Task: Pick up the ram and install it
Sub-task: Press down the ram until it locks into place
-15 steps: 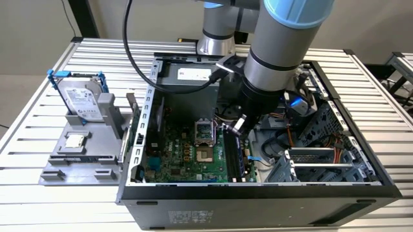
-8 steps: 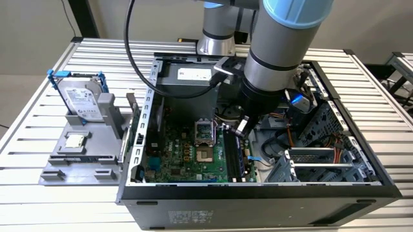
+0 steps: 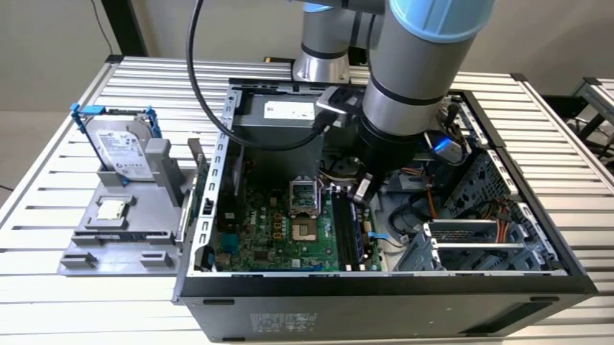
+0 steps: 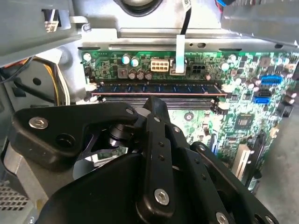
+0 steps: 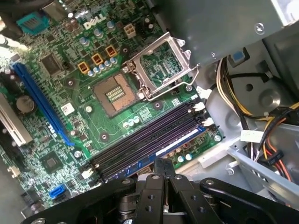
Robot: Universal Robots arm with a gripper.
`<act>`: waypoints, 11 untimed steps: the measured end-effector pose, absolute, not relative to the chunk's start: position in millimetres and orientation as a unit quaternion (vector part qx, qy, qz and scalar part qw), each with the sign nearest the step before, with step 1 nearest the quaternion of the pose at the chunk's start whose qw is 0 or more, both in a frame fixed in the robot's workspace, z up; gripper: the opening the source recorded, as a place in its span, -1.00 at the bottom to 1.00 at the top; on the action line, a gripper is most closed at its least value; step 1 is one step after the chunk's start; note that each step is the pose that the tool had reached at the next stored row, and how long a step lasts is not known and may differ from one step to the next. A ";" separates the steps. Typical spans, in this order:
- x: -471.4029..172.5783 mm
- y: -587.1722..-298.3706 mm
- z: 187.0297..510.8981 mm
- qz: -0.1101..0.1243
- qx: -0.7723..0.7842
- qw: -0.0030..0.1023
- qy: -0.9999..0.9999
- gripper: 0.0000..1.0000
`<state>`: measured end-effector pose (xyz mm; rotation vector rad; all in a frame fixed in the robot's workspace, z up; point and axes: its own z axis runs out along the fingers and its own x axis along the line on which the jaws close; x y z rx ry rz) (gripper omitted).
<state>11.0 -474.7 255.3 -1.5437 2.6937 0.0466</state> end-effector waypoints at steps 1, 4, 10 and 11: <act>11.0 -474.7 255.3 0.015 -0.504 0.019 0.863 -1.00; 11.0 -474.7 255.3 0.015 -0.526 0.019 0.850 -1.00; 11.0 -474.8 255.1 0.015 -0.571 0.019 0.821 -1.00; 11.0 -474.8 255.0 0.015 -0.579 0.019 0.815 -1.00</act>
